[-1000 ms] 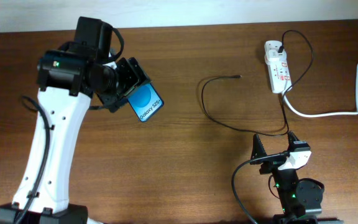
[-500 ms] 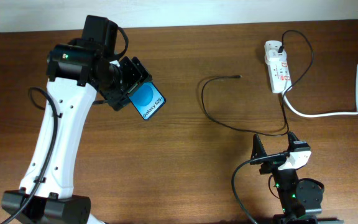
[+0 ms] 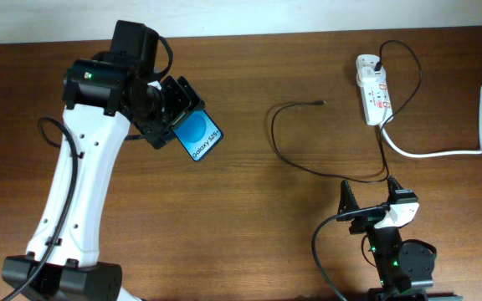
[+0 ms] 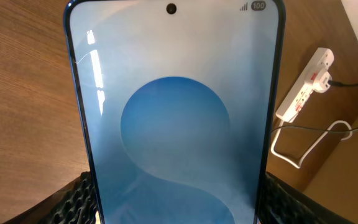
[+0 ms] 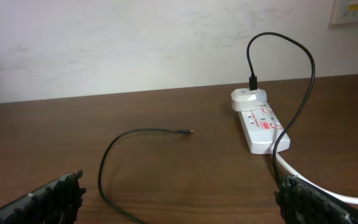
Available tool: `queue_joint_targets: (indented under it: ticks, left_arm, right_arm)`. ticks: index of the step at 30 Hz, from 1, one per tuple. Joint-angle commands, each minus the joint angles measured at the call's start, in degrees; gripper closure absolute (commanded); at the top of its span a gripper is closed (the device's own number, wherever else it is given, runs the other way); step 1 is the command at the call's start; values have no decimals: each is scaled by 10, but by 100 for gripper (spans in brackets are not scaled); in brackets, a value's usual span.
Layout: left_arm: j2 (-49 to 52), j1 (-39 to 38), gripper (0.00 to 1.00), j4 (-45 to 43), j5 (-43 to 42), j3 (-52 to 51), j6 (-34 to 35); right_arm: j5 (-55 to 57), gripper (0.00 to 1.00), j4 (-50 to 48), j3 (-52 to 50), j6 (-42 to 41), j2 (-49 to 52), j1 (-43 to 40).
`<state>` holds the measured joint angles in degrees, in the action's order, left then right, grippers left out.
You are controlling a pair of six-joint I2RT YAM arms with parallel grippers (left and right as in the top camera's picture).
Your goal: Plug charger to phone and switch on socket
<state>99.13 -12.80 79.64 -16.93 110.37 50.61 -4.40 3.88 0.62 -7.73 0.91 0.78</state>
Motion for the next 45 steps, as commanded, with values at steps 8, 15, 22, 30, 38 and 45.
queue_joint_targets:
  ticks: [8, 15, 22, 30, 38, 45]
  left_arm:
    - [-1, -2, 57, -5, -53, 10, 6]
    - [-1, 0, 56, -42, -161, 10, 52]
    - [-1, 2, 55, -42, -170, 10, 71]
    - [-1, 2, 55, -42, -170, 10, 83]
    - [-1, 2, 55, -42, -163, 10, 83]
    - [-1, 2, 55, -40, -126, 10, 63]
  right_arm:
    - [-9, 2, 2, -3, -1, -5, -3]
    - [-9, 2, 2, -3, -1, -5, -3]
    - [-9, 2, 2, -3, -1, -5, -3]
    - [-9, 2, 2, -3, -1, -5, -3]
    - [-9, 2, 2, -3, -1, -5, -3]
    - [-9, 2, 2, -3, -1, -5, -3]
